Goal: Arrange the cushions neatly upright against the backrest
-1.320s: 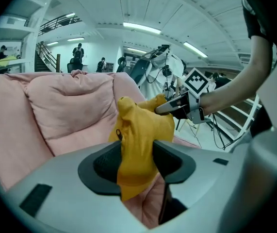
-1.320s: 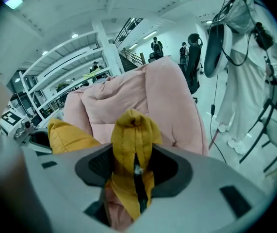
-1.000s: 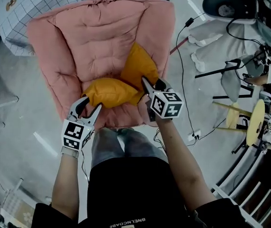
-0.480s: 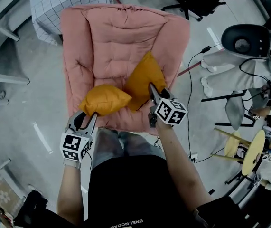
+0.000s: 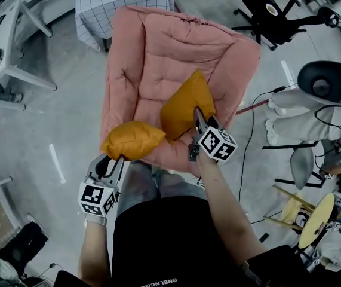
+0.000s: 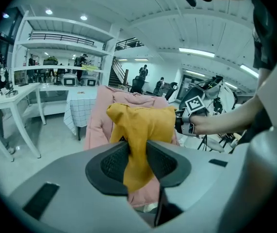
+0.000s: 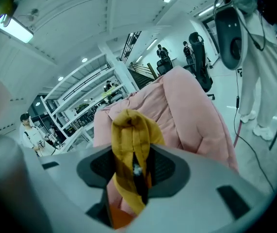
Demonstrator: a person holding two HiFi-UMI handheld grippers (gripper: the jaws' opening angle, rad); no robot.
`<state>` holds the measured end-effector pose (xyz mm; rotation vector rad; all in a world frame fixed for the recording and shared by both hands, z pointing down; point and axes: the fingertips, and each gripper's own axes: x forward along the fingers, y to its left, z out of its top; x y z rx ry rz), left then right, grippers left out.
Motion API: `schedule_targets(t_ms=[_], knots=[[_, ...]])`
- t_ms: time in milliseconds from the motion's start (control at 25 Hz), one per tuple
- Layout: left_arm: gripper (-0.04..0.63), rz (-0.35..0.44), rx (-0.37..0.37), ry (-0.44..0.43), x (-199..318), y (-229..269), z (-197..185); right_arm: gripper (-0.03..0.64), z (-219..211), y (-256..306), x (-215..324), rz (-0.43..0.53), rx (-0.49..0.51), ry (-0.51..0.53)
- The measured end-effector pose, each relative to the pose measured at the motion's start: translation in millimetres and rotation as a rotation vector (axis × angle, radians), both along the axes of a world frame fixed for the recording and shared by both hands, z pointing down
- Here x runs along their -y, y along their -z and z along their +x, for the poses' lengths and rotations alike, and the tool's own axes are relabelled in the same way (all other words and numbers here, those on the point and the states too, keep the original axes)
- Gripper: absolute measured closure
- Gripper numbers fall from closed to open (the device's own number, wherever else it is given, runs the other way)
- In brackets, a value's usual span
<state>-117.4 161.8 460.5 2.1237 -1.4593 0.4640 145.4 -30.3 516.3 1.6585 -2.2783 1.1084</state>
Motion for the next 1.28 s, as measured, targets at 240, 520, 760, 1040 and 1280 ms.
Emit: schedule_targets(t_ms=[240, 520, 760, 1040, 1280], knots=[[0.472, -0.035, 0.005, 0.083, -16.4, -8.7, -23.1, 0.442, -31.5, -9.6, 11.1, 0.000, 0.074, -0.038], [0.477, -0.051, 0.004, 0.073, -12.3, -18.8, -36.1, 0.442, -52.1, -36.8, 20.9, -0.036, 0.282, -0.205], [0.486, -0.066, -0.012, 0.049, 9.1, -21.7, -45.3, 0.443, -50.5, -74.4, 19.1, -0.089, 0.460, -0.399], [0.515, -0.091, -0.037, -0.021, 32.6, -30.6, -36.8, 0.443, -32.7, -121.3, 10.1, -0.101, 0.619, -0.564], [0.532, -0.114, -0.053, -0.068, 54.8, -41.2, -30.6, 0.434, -13.7, -161.7, -2.3, -0.134, 0.669, -0.717]])
